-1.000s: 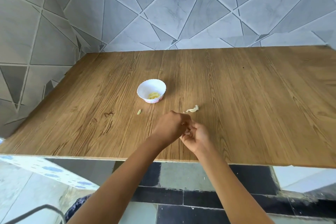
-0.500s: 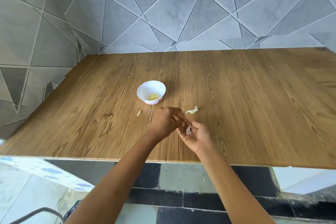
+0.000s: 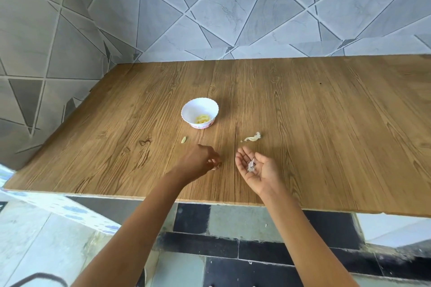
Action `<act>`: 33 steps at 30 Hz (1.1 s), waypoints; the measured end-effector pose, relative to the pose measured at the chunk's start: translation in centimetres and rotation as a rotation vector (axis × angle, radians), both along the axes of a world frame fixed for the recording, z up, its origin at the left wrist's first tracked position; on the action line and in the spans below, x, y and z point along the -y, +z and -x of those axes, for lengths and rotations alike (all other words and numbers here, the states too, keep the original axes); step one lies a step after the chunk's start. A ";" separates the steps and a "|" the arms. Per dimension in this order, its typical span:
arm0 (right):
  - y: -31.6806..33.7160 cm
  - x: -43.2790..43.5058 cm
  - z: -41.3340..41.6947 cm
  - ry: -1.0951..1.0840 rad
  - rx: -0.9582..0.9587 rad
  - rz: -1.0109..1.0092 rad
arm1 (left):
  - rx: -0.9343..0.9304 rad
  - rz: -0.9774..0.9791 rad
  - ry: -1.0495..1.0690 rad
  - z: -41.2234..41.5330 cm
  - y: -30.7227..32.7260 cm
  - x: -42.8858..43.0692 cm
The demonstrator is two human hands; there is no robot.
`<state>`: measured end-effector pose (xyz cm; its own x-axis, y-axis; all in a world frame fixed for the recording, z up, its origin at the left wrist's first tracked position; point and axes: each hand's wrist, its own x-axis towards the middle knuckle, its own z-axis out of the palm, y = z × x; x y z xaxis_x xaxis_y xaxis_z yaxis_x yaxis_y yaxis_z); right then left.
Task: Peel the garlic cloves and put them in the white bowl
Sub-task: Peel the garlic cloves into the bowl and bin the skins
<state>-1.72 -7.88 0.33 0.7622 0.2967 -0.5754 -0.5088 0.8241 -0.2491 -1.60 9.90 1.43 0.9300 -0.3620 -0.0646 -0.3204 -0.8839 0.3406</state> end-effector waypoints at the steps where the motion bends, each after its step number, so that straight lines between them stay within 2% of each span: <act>1: 0.0 0.0 0.0 0.001 0.000 0.002 | 0.011 -0.007 -0.019 -0.1 -0.1 0.0; 7: 0.1 -0.2 -0.1 -0.009 0.001 0.016 | 0.071 -0.149 -0.212 -1.2 0.4 0.3; 14: 0.3 -0.3 -0.1 -0.010 -0.005 0.022 | 0.080 -0.397 -0.242 -2.2 0.3 1.6; 16: 0.2 -0.3 -0.1 -0.007 -0.009 0.018 | 0.050 -0.258 -0.154 -2.3 0.0 1.4; 19: 0.2 -0.4 -0.1 0.006 -0.004 0.038 | 0.075 0.203 -0.023 -2.3 0.4 1.3; 20: 0.2 -0.5 -0.1 0.008 -0.008 0.040 | 0.088 0.271 -0.022 -2.2 0.9 1.6; 22: 0.5 -0.8 0.0 -0.007 -0.020 0.034 | 0.066 0.260 -0.112 -1.9 2.0 2.6; 25: 0.8 -1.1 -0.1 -0.022 -0.037 0.047 | 0.092 0.139 -0.223 -1.8 2.2 3.5; 33: 1.0 -0.3 -0.2 -0.031 -0.013 -0.022 | 0.170 0.264 0.033 -2.2 2.3 3.6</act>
